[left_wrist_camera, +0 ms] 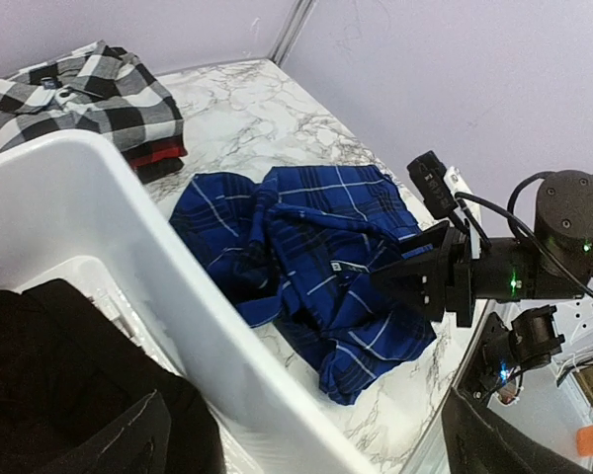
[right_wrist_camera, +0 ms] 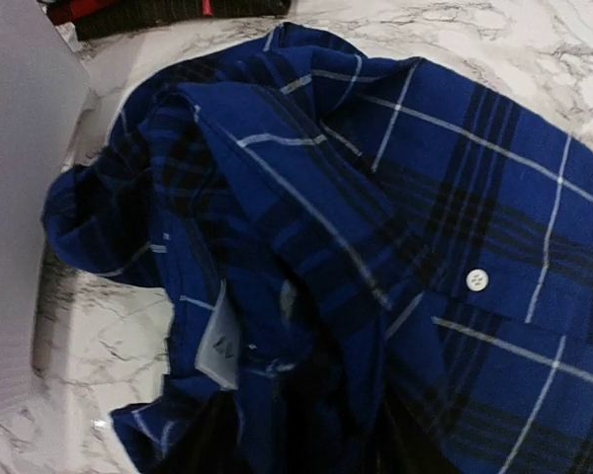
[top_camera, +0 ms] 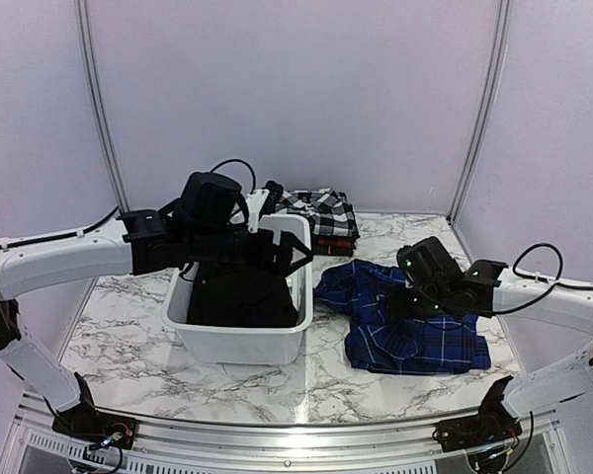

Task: Fold and stack the long sleeve shirts
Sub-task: Place the crumpled shirt at the center of the board, then move the bin to the corner of the board.

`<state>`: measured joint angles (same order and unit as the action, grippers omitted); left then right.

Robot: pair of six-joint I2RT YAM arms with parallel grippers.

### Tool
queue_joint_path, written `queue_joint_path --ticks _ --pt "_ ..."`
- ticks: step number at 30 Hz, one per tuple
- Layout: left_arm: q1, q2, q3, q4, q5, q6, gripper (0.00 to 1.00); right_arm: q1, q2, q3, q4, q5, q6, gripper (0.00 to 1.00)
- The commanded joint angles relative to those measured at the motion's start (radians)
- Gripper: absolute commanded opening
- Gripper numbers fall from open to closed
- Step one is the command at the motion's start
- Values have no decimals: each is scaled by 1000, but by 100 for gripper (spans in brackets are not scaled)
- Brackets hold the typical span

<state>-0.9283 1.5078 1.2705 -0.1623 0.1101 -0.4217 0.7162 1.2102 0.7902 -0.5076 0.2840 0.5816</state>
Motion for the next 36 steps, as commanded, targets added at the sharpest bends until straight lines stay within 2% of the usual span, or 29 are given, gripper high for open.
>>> queue_joint_path --ticks 1,2,3,4,7,12,18,22,25,31,36 --pt "-102 117 123 26 -112 -8 99 42 -48 78 -39 31 76 70" --pt "-127 148 169 9 -161 -11 99 42 -67 96 -48 58 66 85" --pt "-152 185 213 -10 -205 -10 99 40 -83 114 -58 83 52 96" --pt "-173 221 257 -32 -243 -2 99 33 -94 132 -69 101 39 98" --pt "-225 357 410 -127 -352 6 99 -6 -100 179 -86 122 4 99" --pt "-248 605 719 -315 -457 -78 99 -76 -96 223 -86 141 -21 98" --pt "-233 759 855 -368 -527 -149 99 -90 -74 253 -52 143 -40 98" --pt "-195 794 851 -379 -542 -183 99 -90 -55 249 -35 125 -42 99" --pt "-164 769 794 -380 -572 -212 99 -89 -40 248 -24 110 -45 98" --pt "-100 659 630 -375 -596 -246 99 -89 -8 246 -2 85 -50 99" --pt "-46 518 410 -328 -601 -246 99 -90 26 247 26 58 -52 98"
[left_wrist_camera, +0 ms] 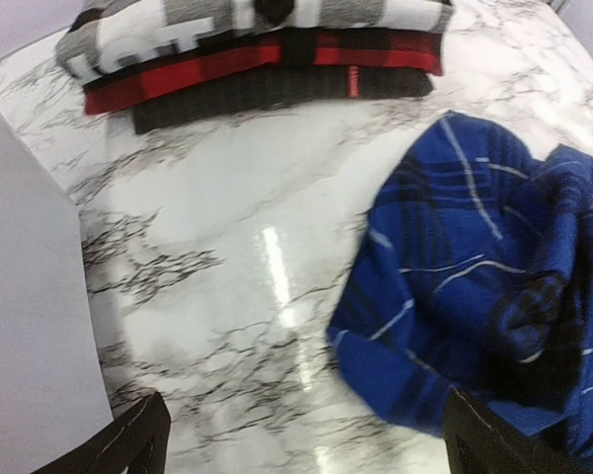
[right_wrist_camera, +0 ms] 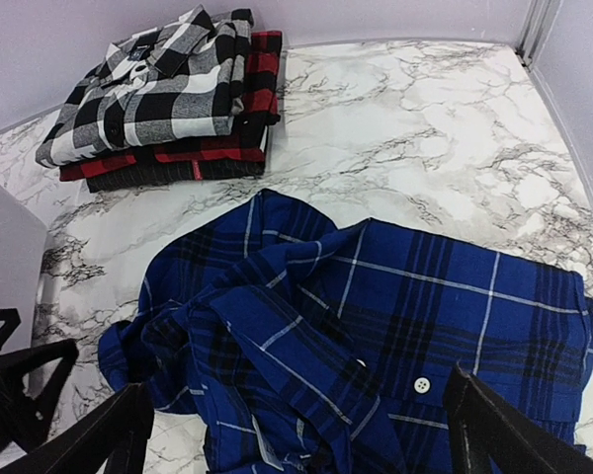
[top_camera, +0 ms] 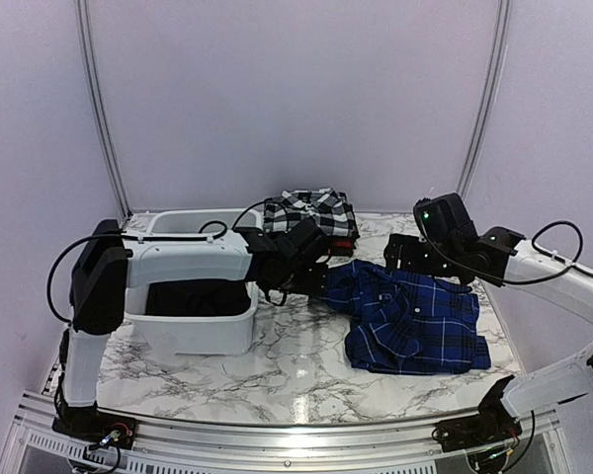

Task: Fold and stack the long sleeve shirts
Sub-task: Move the bin to the corner of the board.

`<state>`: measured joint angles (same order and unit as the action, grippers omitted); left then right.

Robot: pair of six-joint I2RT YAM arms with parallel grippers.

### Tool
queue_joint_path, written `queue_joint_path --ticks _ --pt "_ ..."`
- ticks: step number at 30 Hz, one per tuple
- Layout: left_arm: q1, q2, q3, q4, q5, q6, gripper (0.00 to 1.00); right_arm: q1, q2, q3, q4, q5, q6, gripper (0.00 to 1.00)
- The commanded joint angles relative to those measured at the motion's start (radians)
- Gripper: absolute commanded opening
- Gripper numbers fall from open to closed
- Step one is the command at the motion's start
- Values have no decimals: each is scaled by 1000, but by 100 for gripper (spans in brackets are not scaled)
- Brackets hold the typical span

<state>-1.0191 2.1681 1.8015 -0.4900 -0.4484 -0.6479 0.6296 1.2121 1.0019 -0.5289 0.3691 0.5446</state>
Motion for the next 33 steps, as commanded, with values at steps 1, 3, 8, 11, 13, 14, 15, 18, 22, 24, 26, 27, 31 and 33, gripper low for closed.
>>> queue_joint_path --ticks 1,3,8,11,13,14,15,18,22,24,26,27,31,33 --pt "57 -175 -168 14 -39 -19 99 -3 31 35 52 -32 -17 98" --pt "83 -239 -255 39 -36 -7 99 -3 48 37 59 -45 -18 98" --pt "162 -405 -449 77 -20 26 99 -1 79 25 88 -81 -22 99" --pt "226 -482 -556 102 -2 43 99 3 99 24 102 -103 -27 99" --pt "268 -518 -603 113 11 52 99 10 112 26 106 -112 -33 98" --pt "287 -534 -623 116 15 57 99 13 118 29 105 -114 -37 99" --pt "304 -548 -640 118 17 63 99 19 124 31 103 -115 -40 99" --pt "364 -582 -685 129 30 72 99 27 131 31 94 -117 -50 99" --pt "435 -593 -709 155 58 93 99 36 133 25 83 -124 -60 98" --pt "460 -584 -706 165 74 102 99 42 132 23 75 -124 -66 99" --pt "478 -568 -694 170 85 111 99 48 132 21 61 -124 -73 99" --pt "485 -560 -687 173 89 114 99 53 131 21 50 -121 -74 99" --pt "508 -532 -656 178 102 134 99 79 110 6 5 -109 -81 99" --pt "508 -535 -639 180 117 141 99 103 93 -15 -9 -110 -84 99"
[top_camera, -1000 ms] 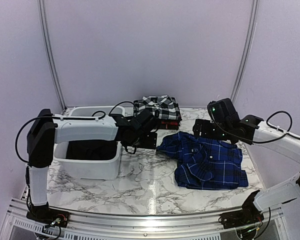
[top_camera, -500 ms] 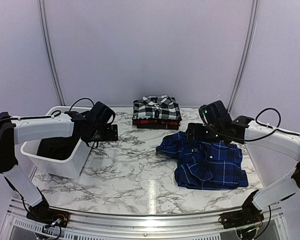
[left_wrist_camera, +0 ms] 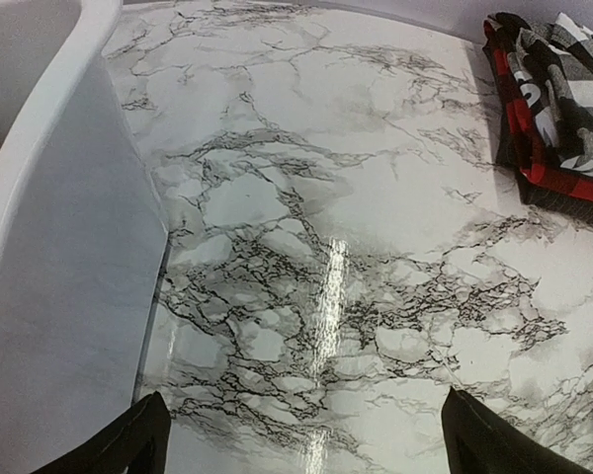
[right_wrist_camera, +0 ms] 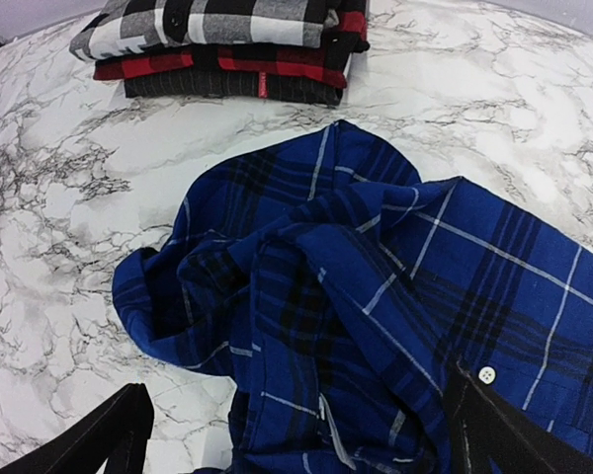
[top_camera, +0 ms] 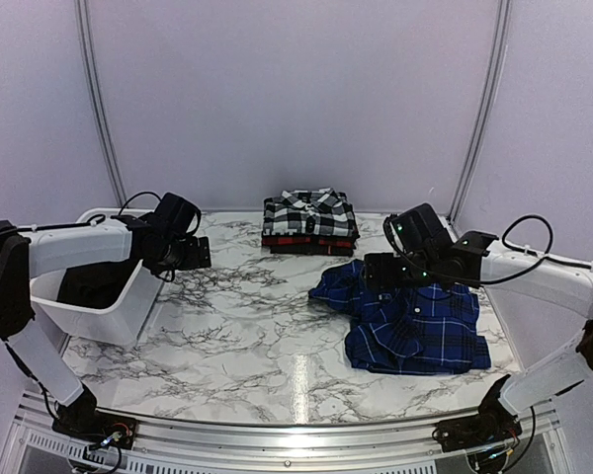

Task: Fold and stack the long sleeve shirts
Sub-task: Move the bin to the corner of the board.

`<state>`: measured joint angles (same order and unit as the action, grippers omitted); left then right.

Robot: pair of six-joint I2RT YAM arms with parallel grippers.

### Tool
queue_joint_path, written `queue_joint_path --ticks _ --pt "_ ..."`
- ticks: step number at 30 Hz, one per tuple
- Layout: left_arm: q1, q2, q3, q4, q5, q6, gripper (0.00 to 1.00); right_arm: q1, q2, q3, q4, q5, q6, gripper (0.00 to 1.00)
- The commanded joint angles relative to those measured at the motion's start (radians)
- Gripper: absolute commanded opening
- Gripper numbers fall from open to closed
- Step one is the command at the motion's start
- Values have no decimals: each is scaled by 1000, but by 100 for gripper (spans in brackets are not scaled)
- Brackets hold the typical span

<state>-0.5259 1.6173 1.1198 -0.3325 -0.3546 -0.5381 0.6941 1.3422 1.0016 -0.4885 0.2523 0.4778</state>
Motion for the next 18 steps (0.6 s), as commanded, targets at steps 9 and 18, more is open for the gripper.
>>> queue_joint_path --ticks 9,18 --pt "-133 -24 107 42 137 35 99 149 -97 -57 -244 169 115 99" --pt "-341 77 98 254 381 -9 99 316 -211 -109 -399 207 307 99"
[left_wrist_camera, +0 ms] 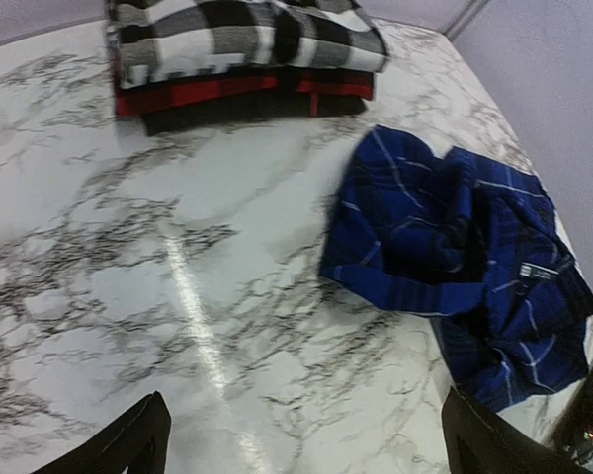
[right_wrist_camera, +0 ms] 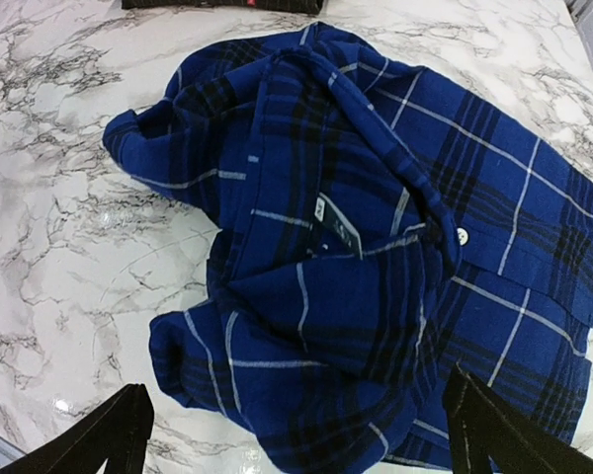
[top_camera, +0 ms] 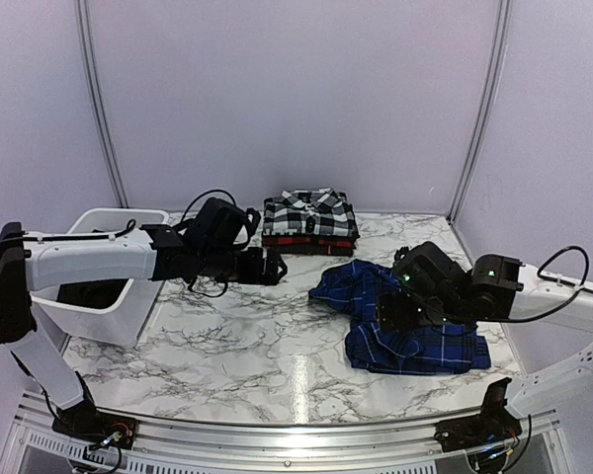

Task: Fold and stack the long sleeve shirts
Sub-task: Pick up the crumpled shirt from the center of the board.

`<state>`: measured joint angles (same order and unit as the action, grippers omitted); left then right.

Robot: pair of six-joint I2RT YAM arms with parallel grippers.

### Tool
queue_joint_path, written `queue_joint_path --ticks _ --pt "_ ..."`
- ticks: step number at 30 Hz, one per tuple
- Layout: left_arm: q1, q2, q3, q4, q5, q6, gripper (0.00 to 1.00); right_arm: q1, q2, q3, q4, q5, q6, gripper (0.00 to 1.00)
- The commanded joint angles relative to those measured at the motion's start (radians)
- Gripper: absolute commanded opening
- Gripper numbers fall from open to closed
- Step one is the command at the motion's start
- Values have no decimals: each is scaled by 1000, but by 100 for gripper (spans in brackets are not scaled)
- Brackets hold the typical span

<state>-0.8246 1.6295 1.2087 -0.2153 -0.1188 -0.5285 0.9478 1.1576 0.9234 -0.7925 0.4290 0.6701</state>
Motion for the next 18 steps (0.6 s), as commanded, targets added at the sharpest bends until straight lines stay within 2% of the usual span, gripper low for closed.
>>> queue_joint_path --ticks 1,6,13,18 --pt "-54 85 20 155 176 -20 99 84 -27 -42 -100 23 136 98" --pt "-106 188 84 194 247 96 99 166 -26 -97 -138 18 244 98" --pt "-122 317 167 220 207 287 99 169 -58 -207 -30 -13 292 96" --pt "-122 428 276 248 250 360 98 167 -50 -256 32 15 316 90"
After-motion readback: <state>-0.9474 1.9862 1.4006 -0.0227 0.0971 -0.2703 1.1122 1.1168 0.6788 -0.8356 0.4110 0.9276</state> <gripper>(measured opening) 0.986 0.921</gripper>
